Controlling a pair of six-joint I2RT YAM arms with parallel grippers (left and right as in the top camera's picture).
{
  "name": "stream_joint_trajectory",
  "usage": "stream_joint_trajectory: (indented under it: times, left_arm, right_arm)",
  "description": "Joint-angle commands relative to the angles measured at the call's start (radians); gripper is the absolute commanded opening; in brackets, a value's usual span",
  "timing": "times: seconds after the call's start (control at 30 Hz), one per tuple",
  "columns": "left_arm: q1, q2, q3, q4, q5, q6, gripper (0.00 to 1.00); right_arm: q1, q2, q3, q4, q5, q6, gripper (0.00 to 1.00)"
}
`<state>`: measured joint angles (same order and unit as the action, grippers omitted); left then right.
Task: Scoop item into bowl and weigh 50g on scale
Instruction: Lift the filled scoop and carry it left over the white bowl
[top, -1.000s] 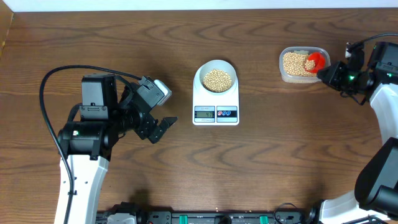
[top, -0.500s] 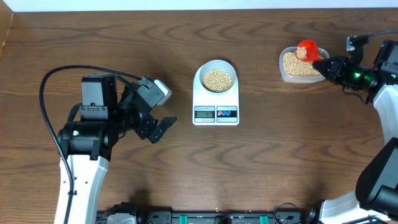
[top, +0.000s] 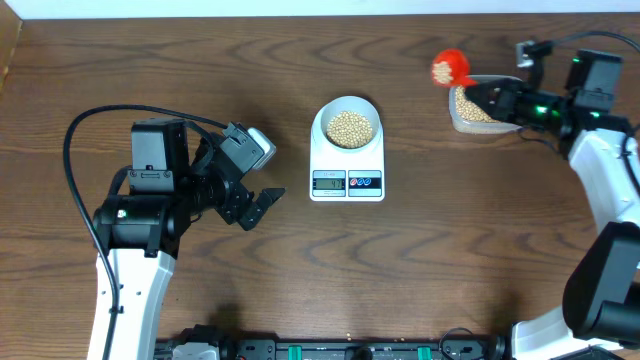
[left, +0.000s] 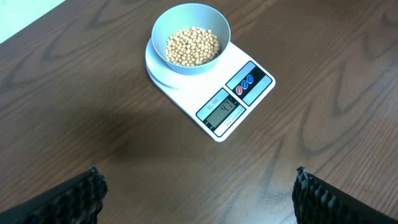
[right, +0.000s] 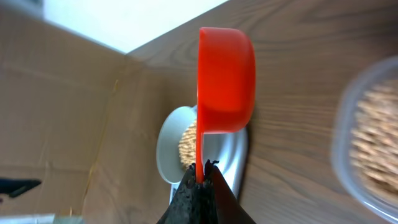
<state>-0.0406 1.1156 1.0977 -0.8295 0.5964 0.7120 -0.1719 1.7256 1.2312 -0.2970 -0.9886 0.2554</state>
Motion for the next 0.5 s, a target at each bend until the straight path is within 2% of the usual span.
stream_joint_trajectory:
  times: [0.0, 0.23, 0.47]
  left_arm:
    - [0.005, 0.003, 0.019, 0.0, 0.002, 0.013, 0.98]
    - [0.005, 0.003, 0.019, 0.0, 0.002, 0.013, 0.98]
    - [0.005, 0.003, 0.019, 0.0, 0.002, 0.013, 0.98]
  right_arm:
    - [0.065, -0.02, 0.012, 0.037, -0.028, 0.03, 0.01]
    - [0.173, -0.02, 0.012, 0.066, -0.018, 0.014, 0.01]
    - [0.249, -0.02, 0.012, 0.069, -0.012, -0.171, 0.01]
